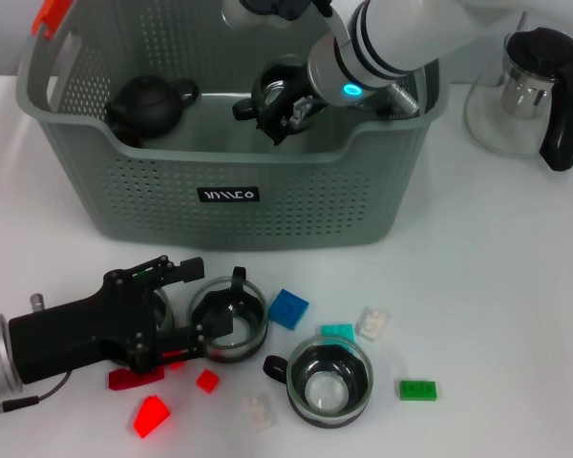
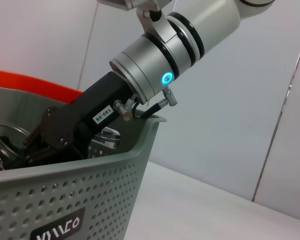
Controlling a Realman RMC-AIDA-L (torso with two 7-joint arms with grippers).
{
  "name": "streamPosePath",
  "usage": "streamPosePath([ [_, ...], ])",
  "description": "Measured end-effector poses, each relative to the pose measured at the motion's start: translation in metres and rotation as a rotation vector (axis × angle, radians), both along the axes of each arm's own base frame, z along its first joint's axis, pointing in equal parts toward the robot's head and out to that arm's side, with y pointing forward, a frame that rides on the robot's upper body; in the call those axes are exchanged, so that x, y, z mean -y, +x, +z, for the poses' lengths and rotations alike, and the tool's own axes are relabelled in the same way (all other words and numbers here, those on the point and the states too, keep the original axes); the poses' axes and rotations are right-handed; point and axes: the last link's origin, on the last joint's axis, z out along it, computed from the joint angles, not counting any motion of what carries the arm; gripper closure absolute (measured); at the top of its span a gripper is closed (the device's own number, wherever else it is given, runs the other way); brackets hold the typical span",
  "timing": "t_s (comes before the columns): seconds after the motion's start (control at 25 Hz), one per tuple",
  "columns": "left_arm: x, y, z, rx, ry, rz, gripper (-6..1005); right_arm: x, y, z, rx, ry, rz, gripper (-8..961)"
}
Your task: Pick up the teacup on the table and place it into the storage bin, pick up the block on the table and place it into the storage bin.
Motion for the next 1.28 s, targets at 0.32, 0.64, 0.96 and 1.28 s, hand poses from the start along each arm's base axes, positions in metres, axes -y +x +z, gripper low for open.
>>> streamPosePath([
  [0.32,0.0,0.0,0.001,0.003,0.006,0.001,168,0.0,0.0,0.0,0.005,-0.006,0.007,776],
  [0.64,-0.003,0.001,0.001,0.0,0.007,-0.005,169,-0.004,-0.005,0.007,-0.024,0.006,-0.002,571],
  [0.96,-0.004,0.001,0.003,-0.003,0.01,-0.003,169,0.001,-0.043,0.068,-0.335,0.04,0.092,314],
  [1.28,-0.004,0.001,0.003,0.0,0.009,-0.003,170,0.046,0.006,0.147,-0.862,-0.069,0.252,284],
])
